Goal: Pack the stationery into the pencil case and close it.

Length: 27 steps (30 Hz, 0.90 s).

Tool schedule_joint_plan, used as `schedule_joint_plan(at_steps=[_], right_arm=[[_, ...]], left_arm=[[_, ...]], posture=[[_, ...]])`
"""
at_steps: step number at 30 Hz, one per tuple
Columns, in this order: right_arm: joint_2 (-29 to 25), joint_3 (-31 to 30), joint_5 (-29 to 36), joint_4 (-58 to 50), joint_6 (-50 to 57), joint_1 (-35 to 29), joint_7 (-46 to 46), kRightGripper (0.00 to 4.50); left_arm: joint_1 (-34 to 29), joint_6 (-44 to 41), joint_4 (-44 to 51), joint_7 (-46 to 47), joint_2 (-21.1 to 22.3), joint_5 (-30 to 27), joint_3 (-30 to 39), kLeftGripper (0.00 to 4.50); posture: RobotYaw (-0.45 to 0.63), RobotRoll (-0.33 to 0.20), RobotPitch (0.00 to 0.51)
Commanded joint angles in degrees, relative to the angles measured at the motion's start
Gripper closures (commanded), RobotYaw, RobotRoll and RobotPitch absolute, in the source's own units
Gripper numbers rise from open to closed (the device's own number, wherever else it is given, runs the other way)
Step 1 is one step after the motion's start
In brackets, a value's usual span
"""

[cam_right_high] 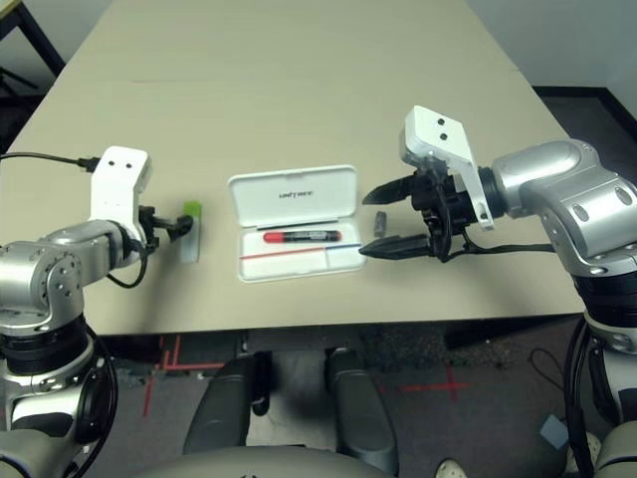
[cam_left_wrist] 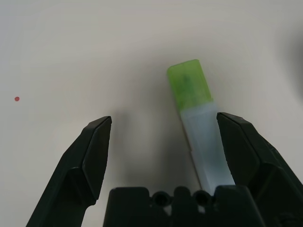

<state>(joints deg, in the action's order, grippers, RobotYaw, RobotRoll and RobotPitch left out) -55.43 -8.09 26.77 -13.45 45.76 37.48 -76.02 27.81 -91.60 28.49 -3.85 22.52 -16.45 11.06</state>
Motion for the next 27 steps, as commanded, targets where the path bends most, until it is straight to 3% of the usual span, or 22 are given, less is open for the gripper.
schedule_joint_plan(at_steps=[1, 25, 27], right_arm=[[-0.35, 0.42, 0.40, -1.25, -0.50, -0.77, 0.37, 0.05], [0.86, -0.52, 0.03, -1.54, -0.93, -0.90, 2.59, 0.05], [0.84, -0.50, -0.01, -1.58, -1.01, -1.03, 2.71, 0.00]], left_arm=[[-0.86, -0.90, 0.22, 0.68, -0.44, -1.01, -1.28, 0.00], [-0.95, -0.90, -4.27, 2.10, -3.90, 0.94, -4.18, 0.00], [-0.74, -0.90, -4.66, 1.80, -3.99, 0.98, -4.57, 0.40]], posture=[[-0.02, 0.000, 0.199], [-0.03, 0.000, 0.211], [-0.03, 0.000, 0.211]])
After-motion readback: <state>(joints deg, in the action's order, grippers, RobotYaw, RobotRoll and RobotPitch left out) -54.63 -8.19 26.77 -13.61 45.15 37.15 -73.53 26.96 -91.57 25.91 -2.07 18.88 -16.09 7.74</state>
